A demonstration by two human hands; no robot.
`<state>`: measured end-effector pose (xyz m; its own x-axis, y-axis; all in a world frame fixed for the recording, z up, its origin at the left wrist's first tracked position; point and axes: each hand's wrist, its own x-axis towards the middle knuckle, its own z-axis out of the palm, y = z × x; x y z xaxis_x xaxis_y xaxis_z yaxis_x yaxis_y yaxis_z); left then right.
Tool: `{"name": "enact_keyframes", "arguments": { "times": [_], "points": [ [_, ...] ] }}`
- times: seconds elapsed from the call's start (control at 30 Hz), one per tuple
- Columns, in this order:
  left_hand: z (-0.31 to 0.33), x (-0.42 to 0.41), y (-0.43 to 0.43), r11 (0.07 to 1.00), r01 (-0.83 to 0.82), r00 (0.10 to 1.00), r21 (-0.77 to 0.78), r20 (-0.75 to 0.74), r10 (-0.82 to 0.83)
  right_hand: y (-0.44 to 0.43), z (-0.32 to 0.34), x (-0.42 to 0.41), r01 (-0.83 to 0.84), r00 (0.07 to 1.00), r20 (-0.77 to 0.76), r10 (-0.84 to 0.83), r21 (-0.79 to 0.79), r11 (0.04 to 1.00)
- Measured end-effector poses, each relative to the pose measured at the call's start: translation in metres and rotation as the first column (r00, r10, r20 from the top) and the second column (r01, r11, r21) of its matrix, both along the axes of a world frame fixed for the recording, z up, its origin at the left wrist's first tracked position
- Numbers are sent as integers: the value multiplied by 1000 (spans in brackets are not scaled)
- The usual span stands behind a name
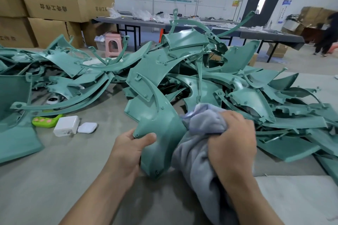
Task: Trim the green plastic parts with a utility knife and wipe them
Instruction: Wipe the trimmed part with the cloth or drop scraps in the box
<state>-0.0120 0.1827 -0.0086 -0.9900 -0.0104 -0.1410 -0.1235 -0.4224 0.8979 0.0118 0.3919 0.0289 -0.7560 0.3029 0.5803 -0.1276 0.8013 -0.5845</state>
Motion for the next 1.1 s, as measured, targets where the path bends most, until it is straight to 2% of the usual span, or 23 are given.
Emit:
{"name": "enact_keyframes", "arguments": {
  "times": [0.07,0.1,0.17,0.23,0.33,0.37,0.47,0.53,0.57,0.6,0.67,0.77,0.83,0.9,1.0,1.1],
  "points": [
    [-2,-2,-4,1000,-26,1000,1,18,26,7,8,-1,-80,994,-89,68,-136,988],
    [-2,-3,-4,1000,-28,999,8,26,28,5,11,1,-164,979,-147,145,-130,978],
    [1,-3,0,999,-28,998,20,51,27,-7,10,5,-326,927,-185,326,32,945],
    [3,-2,4,1000,2,999,-1,34,-2,-24,-1,5,-440,892,-63,447,96,893],
    [0,4,8,992,94,995,-87,-21,-96,-46,-20,2,-552,821,200,534,42,833],
    [-2,7,7,992,99,994,-83,-27,-102,-51,-23,2,-556,812,239,533,39,830],
    [0,9,5,997,75,997,-31,15,-75,-55,-21,6,-601,782,233,578,41,798],
    [3,4,7,1000,9,990,20,138,-11,-60,-16,15,-706,684,287,671,28,708],
    [2,1,8,999,-42,984,-16,173,44,-63,-16,20,-740,650,305,696,49,671],
    [3,-1,8,993,-89,980,-73,171,100,-63,-14,22,-738,661,318,680,111,665],
    [4,-4,10,986,-128,985,-107,101,139,-55,-11,18,-632,774,236,588,225,742],
    [6,1,8,992,-85,996,-95,-21,84,-29,2,10,-357,931,-37,364,123,926],
    [7,2,2,990,-27,998,-137,-54,20,-8,9,6,-273,934,-223,279,59,960],
    [6,2,-4,978,-32,998,-206,-64,20,4,10,4,-218,914,-330,236,91,972],
    [6,1,-2,913,-87,994,-399,-93,54,-2,15,3,-128,910,-344,232,301,945],
    [6,4,3,910,-71,975,-408,-221,-23,-28,12,0,-297,894,-205,398,395,869]
  ]
}}
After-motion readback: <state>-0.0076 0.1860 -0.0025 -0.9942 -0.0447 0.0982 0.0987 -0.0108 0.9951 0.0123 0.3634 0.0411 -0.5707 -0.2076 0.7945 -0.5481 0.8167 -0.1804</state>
